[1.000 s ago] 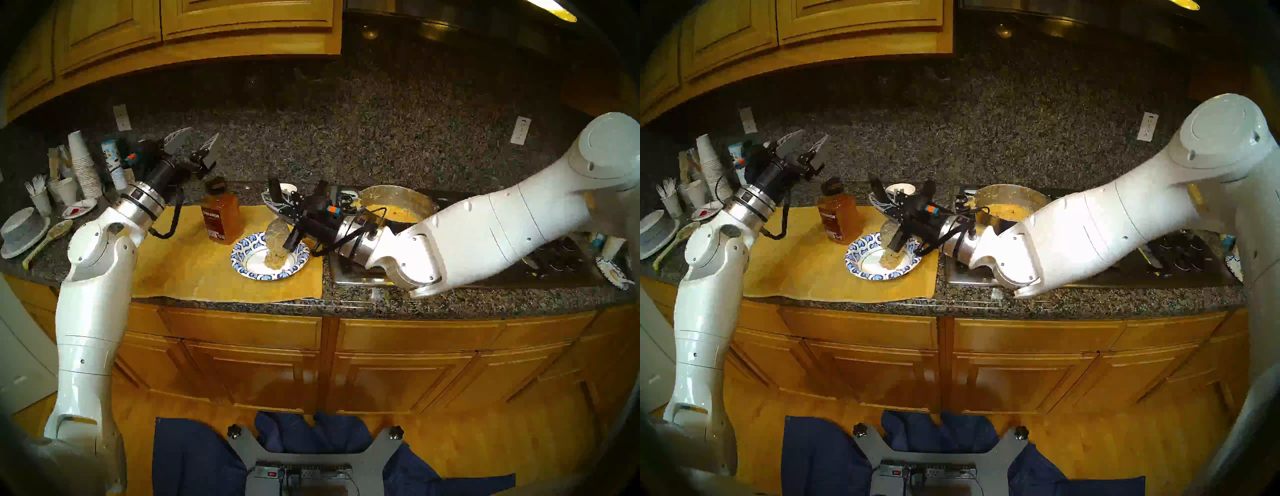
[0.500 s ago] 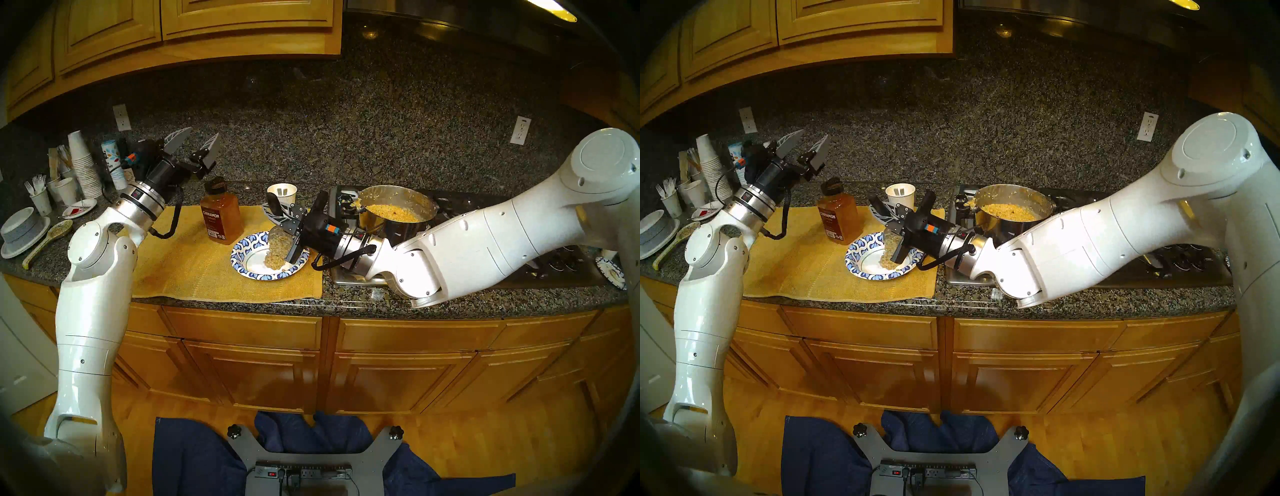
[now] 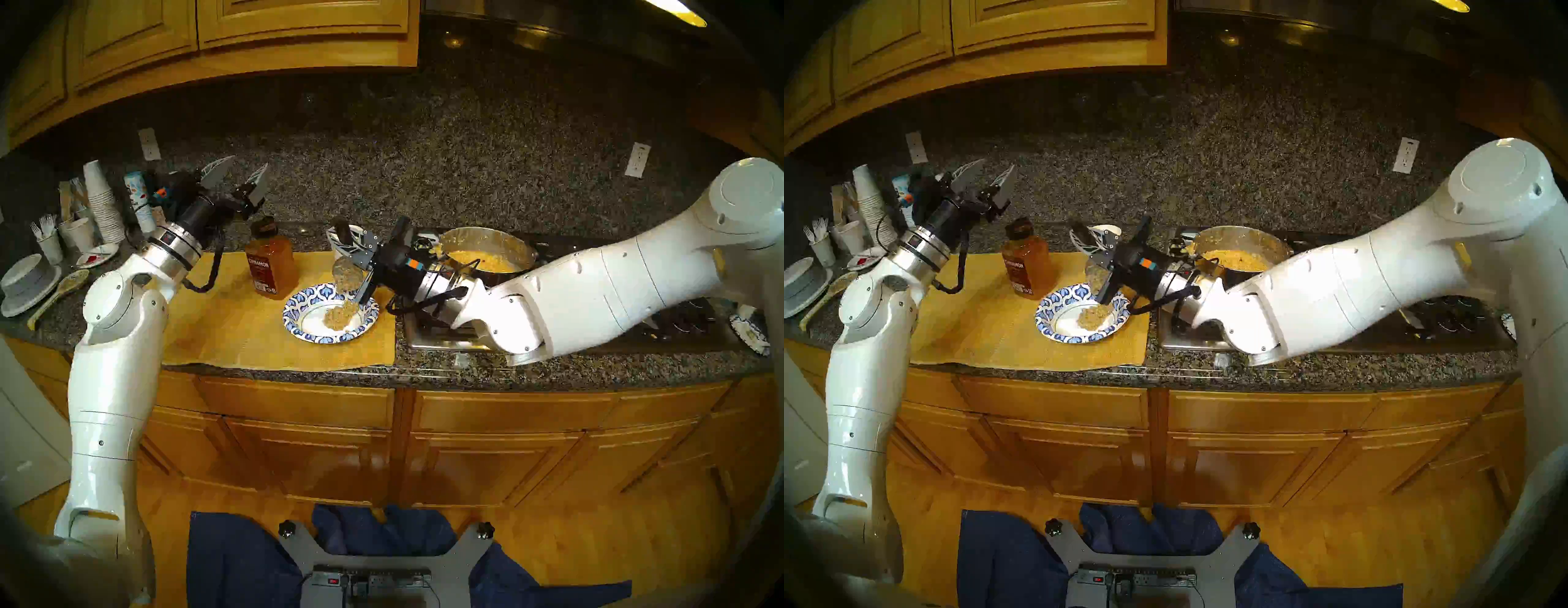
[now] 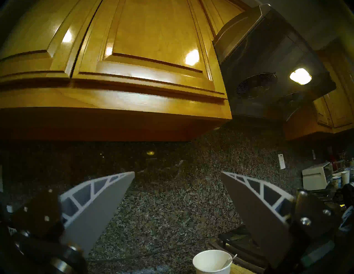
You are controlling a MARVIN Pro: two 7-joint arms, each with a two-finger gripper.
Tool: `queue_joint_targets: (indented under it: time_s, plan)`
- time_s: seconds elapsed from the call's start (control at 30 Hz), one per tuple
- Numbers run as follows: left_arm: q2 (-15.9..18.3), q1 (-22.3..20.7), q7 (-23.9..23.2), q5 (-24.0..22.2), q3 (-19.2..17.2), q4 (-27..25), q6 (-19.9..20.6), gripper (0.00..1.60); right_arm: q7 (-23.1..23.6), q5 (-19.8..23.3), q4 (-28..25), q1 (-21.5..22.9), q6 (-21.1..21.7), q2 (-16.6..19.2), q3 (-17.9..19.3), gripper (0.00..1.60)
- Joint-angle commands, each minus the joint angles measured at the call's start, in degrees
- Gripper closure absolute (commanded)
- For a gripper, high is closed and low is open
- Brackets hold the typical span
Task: Scoop oatmeal into bowl, add cinnamon, and put a spoon inside bowl
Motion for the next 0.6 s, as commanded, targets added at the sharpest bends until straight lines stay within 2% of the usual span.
queue_joint_targets:
  time_s: [0.0, 0.57]
  plan:
    - [0.01, -1.78, -0.07, -0.47, -0.33, -1.3, -0.56, 0.0, -1.37, -0.92, -0.61, 1.76, -0.6, 0.89, 2.03, 1.6]
    - [0.01, -1.8, -0.08, -0.5, -0.33, -1.3, -0.59, 0.0, -0.2, -1.63, -1.61, -1.13, 0.29, -0.56, -0.1, 1.6]
